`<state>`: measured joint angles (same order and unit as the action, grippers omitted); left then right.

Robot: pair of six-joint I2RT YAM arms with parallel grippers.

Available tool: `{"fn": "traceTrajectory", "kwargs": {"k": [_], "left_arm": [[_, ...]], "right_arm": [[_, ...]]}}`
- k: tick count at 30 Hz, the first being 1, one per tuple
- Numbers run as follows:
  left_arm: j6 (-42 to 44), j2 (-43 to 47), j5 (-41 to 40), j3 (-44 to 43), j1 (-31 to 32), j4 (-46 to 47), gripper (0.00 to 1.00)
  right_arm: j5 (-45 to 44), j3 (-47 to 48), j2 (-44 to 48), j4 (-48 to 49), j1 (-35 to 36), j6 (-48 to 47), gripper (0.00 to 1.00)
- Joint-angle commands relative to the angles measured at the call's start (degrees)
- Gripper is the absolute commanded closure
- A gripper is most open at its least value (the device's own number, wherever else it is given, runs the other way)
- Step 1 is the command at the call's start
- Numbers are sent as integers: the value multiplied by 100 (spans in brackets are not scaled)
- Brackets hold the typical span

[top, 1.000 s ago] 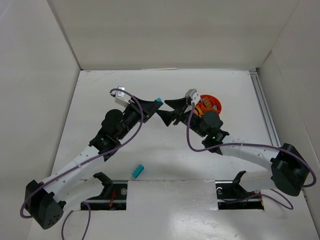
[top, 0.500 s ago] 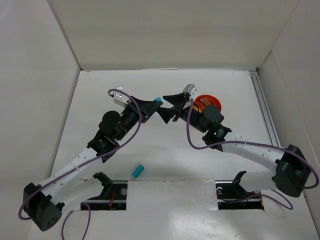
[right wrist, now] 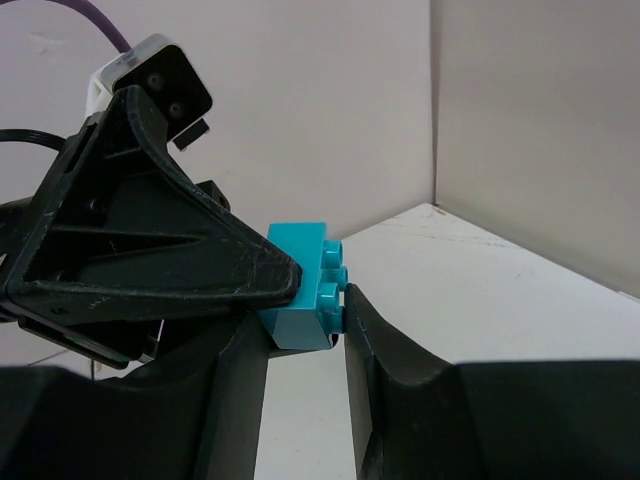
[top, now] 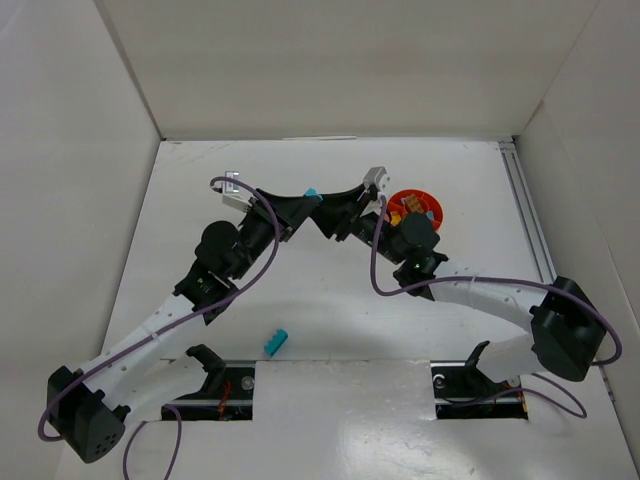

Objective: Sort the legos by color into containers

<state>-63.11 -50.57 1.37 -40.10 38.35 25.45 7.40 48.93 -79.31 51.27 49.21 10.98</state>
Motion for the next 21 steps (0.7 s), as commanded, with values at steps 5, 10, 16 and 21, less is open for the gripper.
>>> {"fn": "traceTrajectory", "kwargs": {"k": [5, 10, 16, 21], "left_arm": [[193, -32, 506, -165, 129, -462, 61], [247, -32, 373, -218, 129, -585, 37], [379, -85, 260, -323, 129, -725, 11], [720, -138, -215, -595, 129, -1514, 0]], "right_arm": [[-380, 152, 301, -420, -34, -201, 100], [-257, 47, 758, -1372, -34, -509, 100], [-203, -226, 1092, -2408, -34, -509, 100], [-397, -436, 1601, -3507, -428, -562, 100]]}}
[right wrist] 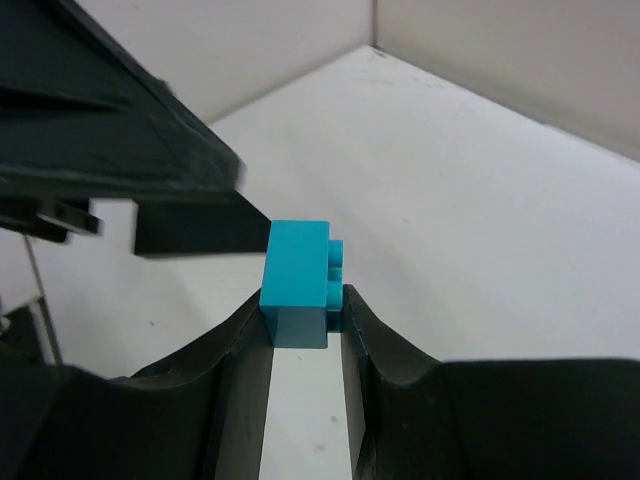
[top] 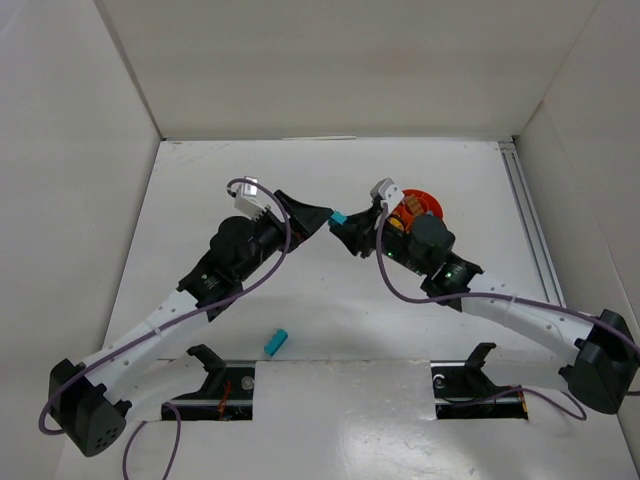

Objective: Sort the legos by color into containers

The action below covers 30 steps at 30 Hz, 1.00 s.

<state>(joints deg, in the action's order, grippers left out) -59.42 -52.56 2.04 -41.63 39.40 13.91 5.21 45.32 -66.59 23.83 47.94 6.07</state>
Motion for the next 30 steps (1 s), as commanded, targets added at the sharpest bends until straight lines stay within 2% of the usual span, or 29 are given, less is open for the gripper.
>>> {"fn": "traceTrajectory", "kwargs": {"k": [1, 4, 8, 13, 16, 24, 28, 30], "left_arm": [[422, 0, -527, -521, 24, -572, 0], [668, 0, -1019, -803, 24, -1343, 0], [1002, 0, -1154, -856, -229, -1988, 0], [1634, -263, -1022, -795, -283, -2805, 0], [1565, -369, -891, -567, -283, -3324, 0], [1346, 17, -626, 268, -283, -3772, 0], [1266, 149, -565, 392, -283, -4203, 0], [1091, 97, -557, 462, -22, -4292, 0]], "right_arm": [[-74, -76, 409, -923, -468, -70, 100], [242, -164, 717, -1503, -1355, -70, 100], [726, 46, 849, -2521, -2673, -377, 100], [1051, 933, 43, -4411, -4175, -1088, 100], [1053, 1470, -573, -4852, -4433, -1433, 100], [876, 1971, -1513, -4695, -4732, -1485, 100], [1166, 2025, -1822, -4537, -4733, -1485, 99], [1219, 2077, -1936, -4476, -4733, -1485, 97]]}}
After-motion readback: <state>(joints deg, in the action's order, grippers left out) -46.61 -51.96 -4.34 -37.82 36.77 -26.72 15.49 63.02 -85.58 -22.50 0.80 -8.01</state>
